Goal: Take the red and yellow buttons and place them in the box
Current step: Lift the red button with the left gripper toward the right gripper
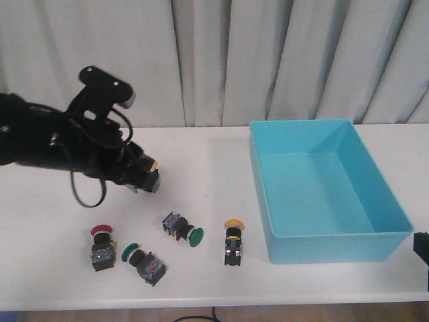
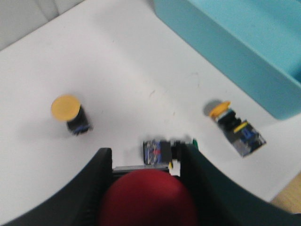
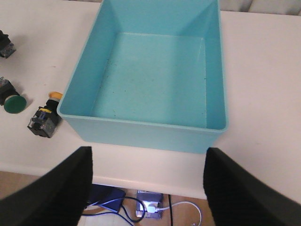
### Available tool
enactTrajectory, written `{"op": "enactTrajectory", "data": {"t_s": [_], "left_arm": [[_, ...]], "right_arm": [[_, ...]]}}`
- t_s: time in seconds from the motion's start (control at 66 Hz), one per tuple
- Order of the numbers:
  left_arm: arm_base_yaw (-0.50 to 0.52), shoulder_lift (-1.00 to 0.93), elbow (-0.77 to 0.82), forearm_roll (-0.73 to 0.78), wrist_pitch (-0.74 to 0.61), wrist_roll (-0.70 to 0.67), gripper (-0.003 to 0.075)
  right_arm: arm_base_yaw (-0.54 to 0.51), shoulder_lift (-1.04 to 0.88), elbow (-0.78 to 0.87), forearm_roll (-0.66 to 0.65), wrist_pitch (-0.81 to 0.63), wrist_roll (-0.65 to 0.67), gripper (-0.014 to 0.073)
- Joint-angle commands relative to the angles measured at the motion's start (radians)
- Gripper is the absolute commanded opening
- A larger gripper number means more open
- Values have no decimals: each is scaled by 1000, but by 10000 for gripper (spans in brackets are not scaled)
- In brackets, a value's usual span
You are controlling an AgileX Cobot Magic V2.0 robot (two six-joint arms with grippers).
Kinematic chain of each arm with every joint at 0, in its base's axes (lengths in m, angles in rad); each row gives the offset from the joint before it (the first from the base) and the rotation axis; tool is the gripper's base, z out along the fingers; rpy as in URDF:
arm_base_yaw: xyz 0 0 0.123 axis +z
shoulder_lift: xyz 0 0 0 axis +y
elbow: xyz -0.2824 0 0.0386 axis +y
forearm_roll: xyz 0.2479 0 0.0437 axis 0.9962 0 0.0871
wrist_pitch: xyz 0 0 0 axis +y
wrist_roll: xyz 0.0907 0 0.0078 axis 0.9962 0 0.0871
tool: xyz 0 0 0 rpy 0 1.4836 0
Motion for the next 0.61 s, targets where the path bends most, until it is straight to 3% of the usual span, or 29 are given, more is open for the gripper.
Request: {"op": "enactTrajectory", "data": {"t_s": [0.0,0.167,0.258,0.455,0.591], "left_arm": [[25,-129,75,-14,-69,-4,139],[81,-234,179,-61,-66,5,139],[83,-239,194,-167,-34,108,140],[83,-223,194,-622,36,641,141],[83,-222,194,-886,186,1025,141]], "right_arm": [[-6,24,-27,5,-22,-13,473],[-6,99,-27,53,12,-63,471],[-6,152,-27,124,15,-143,471],[-6,283,-30,438,22,-478,471],[-5,398,-31,694,66,-705,471]]}}
